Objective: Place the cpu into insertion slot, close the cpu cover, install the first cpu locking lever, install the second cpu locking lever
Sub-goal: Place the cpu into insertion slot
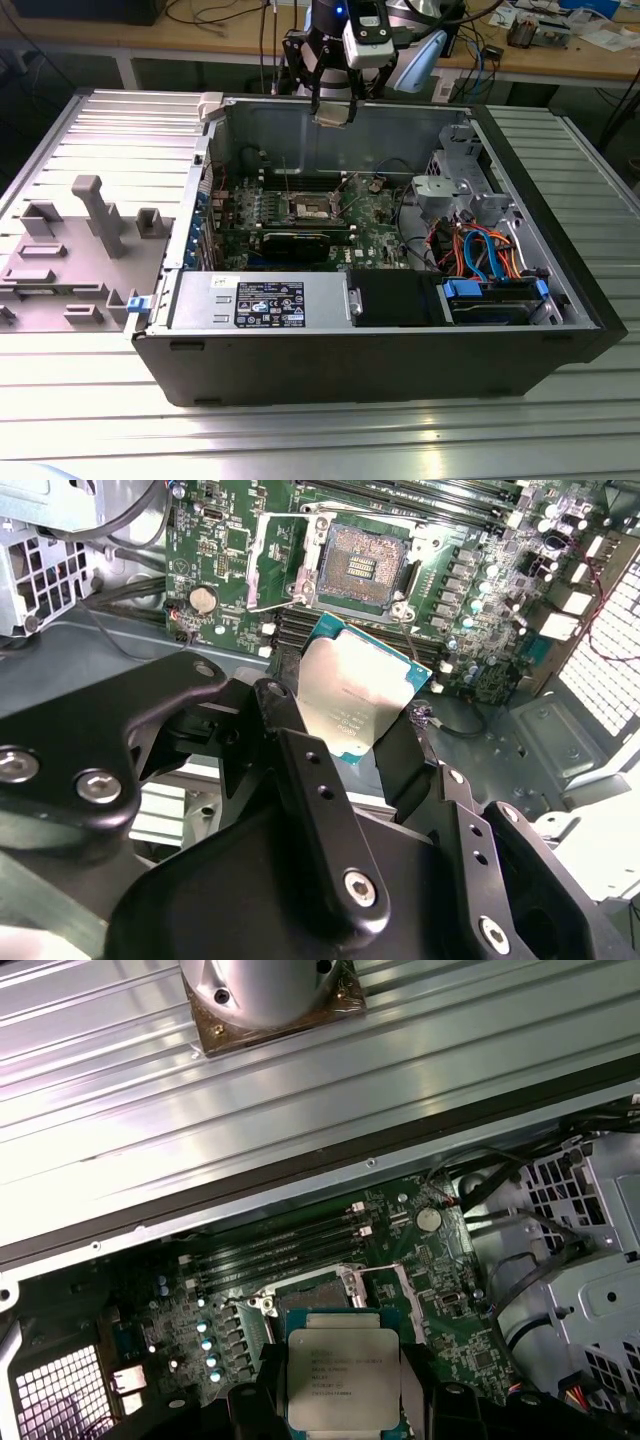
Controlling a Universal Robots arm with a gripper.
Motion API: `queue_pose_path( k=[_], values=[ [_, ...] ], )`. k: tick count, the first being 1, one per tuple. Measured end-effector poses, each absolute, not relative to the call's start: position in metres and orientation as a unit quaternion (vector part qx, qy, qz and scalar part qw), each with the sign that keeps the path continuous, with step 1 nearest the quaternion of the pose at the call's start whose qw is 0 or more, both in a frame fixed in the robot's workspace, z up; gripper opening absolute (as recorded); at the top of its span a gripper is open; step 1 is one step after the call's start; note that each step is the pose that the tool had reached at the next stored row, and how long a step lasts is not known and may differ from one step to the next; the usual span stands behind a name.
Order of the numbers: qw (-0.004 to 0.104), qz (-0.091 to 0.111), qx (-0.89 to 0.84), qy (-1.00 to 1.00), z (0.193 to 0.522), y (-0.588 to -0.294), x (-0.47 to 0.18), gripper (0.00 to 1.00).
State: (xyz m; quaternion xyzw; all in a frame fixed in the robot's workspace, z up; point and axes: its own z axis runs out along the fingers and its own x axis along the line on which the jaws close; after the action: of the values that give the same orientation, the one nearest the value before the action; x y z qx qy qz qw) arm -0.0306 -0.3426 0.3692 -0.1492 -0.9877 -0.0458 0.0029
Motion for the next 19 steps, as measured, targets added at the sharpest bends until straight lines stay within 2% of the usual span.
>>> queue_pose_path(
  k=[19],
  values=[
    [0.002,-0.046,-0.17,-0.984,0.3691,-0.3426,-0.0306,0.54]
  ],
)
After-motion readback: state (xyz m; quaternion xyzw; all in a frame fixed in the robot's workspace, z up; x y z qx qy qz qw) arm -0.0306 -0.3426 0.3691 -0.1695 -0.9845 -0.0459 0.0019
